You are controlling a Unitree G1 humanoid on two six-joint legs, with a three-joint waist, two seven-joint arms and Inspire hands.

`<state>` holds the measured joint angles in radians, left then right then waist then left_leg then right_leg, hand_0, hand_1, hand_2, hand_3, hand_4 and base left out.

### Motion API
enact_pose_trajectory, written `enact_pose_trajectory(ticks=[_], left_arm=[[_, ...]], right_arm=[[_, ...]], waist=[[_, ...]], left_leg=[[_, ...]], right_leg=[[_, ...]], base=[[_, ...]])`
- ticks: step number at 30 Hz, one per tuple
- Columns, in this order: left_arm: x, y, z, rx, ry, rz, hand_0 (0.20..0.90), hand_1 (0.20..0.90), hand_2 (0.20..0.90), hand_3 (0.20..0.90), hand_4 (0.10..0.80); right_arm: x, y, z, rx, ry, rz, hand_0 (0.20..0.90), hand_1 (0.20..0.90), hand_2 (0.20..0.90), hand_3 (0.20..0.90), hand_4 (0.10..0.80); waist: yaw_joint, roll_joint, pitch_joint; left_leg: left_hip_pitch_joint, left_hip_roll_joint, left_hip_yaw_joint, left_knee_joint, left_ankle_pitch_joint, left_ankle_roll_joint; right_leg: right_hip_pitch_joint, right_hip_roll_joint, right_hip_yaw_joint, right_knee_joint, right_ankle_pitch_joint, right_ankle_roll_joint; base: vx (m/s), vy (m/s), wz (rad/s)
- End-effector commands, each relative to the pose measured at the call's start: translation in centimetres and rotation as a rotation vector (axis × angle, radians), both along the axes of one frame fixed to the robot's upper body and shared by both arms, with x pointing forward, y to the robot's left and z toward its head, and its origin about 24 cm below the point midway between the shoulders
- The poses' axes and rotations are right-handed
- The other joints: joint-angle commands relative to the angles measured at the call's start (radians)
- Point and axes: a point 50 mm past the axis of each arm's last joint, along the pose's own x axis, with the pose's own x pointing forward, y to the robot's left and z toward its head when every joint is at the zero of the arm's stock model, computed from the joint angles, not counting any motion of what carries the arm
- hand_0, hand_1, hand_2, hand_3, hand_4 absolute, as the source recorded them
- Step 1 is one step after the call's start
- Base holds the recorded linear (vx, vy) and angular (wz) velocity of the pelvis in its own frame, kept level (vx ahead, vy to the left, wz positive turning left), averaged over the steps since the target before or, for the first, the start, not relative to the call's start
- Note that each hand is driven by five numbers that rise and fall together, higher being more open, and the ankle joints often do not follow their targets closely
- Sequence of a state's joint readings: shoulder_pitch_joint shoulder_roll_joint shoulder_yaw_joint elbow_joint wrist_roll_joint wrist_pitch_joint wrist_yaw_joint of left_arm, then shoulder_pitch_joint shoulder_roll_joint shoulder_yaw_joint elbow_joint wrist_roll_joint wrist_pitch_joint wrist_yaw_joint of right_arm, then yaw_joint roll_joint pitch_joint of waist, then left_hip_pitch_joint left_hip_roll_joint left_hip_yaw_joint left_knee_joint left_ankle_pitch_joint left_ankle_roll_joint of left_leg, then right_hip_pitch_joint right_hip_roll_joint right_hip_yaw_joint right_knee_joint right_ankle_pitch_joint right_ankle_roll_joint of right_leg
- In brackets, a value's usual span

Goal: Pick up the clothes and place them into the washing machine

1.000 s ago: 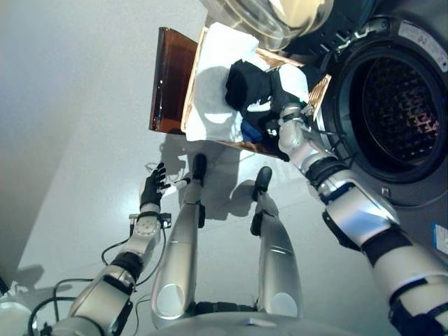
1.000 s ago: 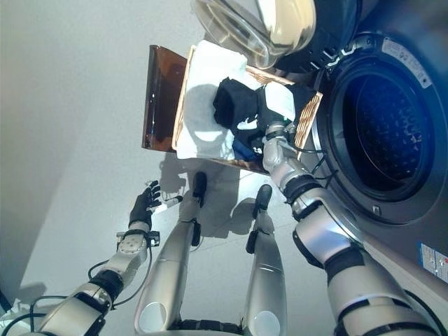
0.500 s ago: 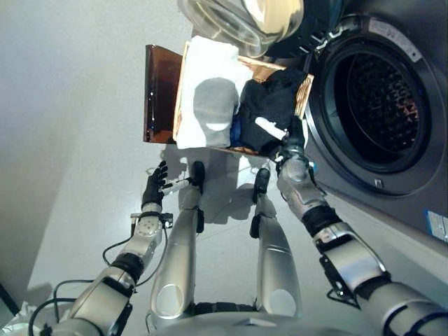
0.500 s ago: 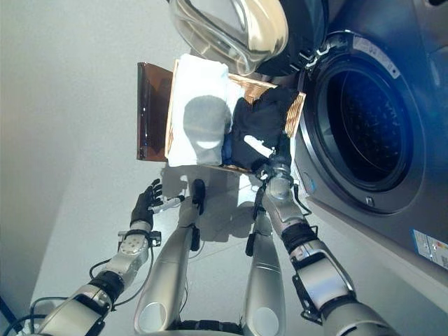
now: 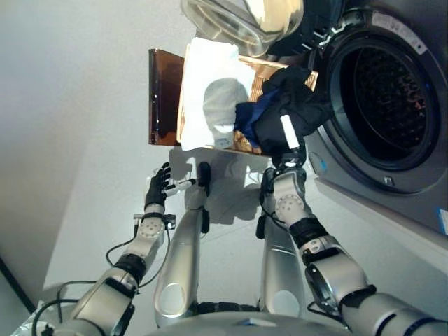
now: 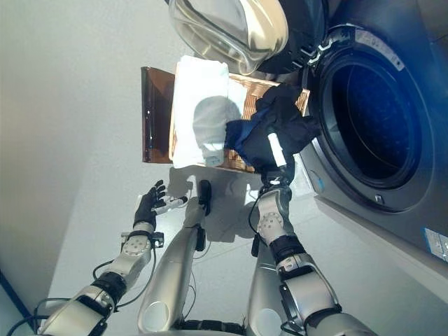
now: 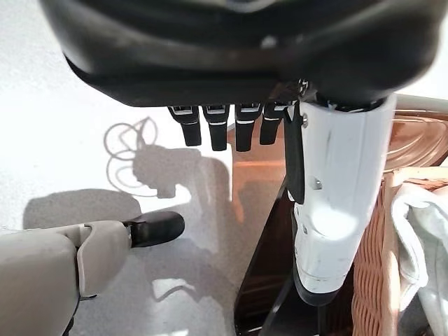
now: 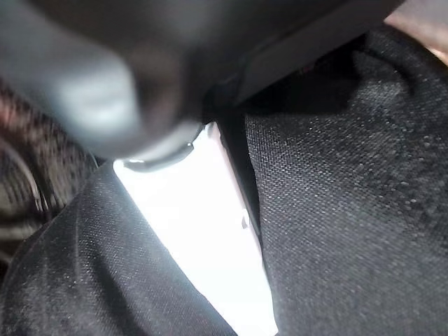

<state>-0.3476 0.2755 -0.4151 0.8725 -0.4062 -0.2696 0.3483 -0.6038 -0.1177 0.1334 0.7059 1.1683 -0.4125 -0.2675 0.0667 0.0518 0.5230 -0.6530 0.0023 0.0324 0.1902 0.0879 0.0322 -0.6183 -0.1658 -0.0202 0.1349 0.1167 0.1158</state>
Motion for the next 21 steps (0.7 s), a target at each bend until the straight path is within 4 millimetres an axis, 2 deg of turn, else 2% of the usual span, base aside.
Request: enact_pose_trajectory(ticks=[1, 6, 14, 17, 21], left_arm=[[-2.1, -0.9, -1.6, -0.033, 0.023, -0.015, 0.9, 0.9, 0.9, 0.9, 0.8], [-2.4, -1.2, -2.0, -0.049, 0.046, -0.023, 0.9, 0.9, 0.9, 0.9, 0.8], [-2.8, -1.0, -2.5, -0.051, 0.07, -0.035, 0.9, 0.9, 0.9, 0.9, 0.8], [-2.9, -1.0, -2.7, -0.052, 0.079, -0.036, 0.9, 0.9, 0.9, 0.9, 0.8], [-3.0, -0.9, -2.9, -0.05, 0.089, -0.035, 0.9, 0.9, 0.9, 0.9, 0.8]], right_arm=[[0.4, -2.4, 5.3, 0.042, -0.302, -0.101, 0.2, 0.2, 0.2, 0.2, 0.3], [0.6, -5.3, 6.1, 0.093, -0.329, -0.209, 0.2, 0.2, 0.2, 0.2, 0.3], [0.2, -11.9, 8.4, 0.108, -0.358, -0.439, 0.2, 0.2, 0.2, 0.2, 0.3], [0.0, -13.6, 9.7, 0.13, -0.385, -0.506, 0.2, 0.2, 0.2, 0.2, 0.3], [0.0, -14.9, 11.1, 0.133, -0.398, -0.548, 0.2, 0.2, 0.2, 0.2, 0.3]], waist=[[-0.023, 0.081, -0.068], [-0.027, 0.089, -0.075], [-0.031, 0.105, -0.089], [-0.032, 0.112, -0.09], [-0.032, 0.119, -0.095]], left_leg=[[0.002, 0.006, 0.002, -0.015, -0.023, -0.079], [0.003, 0.006, 0.002, -0.015, -0.027, -0.08], [0.0, 0.005, 0.0, -0.022, -0.031, -0.084], [-0.003, 0.004, 0.001, -0.021, -0.032, -0.084], [-0.005, 0.004, 0.001, -0.025, -0.033, -0.083]], right_leg=[[0.035, -0.02, 0.01, 0.097, -0.104, 0.012], [0.031, -0.017, 0.015, 0.106, -0.111, 0.011], [0.023, -0.016, 0.018, 0.112, -0.119, 0.013], [0.017, -0.014, 0.02, 0.119, -0.125, 0.012], [0.01, -0.013, 0.026, 0.122, -0.128, 0.012]], base=[[0.0, 0.0, 0.0], [0.0, 0.0, 0.0], [0.0, 0.0, 0.0], [0.005, -0.001, -0.01], [0.017, 0.0, -0.06]])
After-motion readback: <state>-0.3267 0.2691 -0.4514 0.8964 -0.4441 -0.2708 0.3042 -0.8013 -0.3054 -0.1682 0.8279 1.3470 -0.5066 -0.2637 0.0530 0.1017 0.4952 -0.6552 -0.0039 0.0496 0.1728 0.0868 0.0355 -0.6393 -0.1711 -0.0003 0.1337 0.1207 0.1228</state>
